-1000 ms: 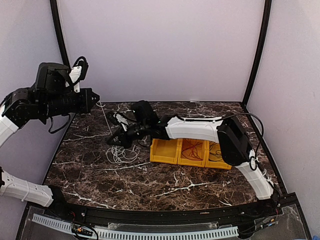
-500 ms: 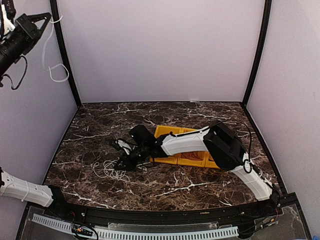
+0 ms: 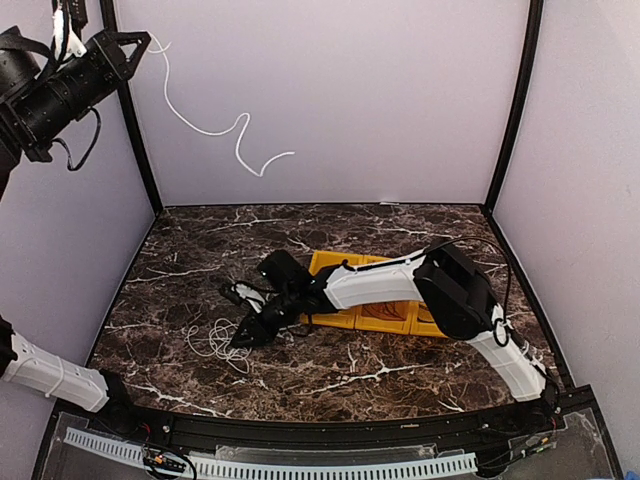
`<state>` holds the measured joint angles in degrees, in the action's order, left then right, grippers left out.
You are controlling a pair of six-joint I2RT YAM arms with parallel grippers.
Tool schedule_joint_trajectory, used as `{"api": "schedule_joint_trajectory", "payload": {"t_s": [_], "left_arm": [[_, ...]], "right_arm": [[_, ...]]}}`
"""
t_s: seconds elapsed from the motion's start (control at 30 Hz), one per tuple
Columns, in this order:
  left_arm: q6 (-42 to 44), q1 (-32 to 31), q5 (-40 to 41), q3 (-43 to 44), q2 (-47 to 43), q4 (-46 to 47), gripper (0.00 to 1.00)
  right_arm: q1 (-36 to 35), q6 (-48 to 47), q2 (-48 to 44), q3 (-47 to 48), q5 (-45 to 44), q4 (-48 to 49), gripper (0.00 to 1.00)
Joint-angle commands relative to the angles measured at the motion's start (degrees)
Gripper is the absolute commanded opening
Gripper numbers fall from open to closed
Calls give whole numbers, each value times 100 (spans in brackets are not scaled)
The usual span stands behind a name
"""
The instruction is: Untangle the cables
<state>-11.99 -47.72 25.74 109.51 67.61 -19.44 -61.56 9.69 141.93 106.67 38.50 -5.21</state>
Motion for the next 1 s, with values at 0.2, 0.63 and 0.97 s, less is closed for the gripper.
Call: {"api": "schedule_joint_trajectory", "payload": {"t_s": [0.2, 0.63, 0.97], "left_arm": [[67, 20, 59, -1068, -178, 56, 0], [-342, 18, -272, -1923, -59, -387, 0], [-295, 23, -1218, -2221, 565, -540, 0]], "right_arm": [[512, -941, -2372, -928, -236, -444, 46], [1397, -2241, -4653, -3112, -829, -1007, 50], [3306, -2477, -6547, -4884, -1113, -857, 50]]}}
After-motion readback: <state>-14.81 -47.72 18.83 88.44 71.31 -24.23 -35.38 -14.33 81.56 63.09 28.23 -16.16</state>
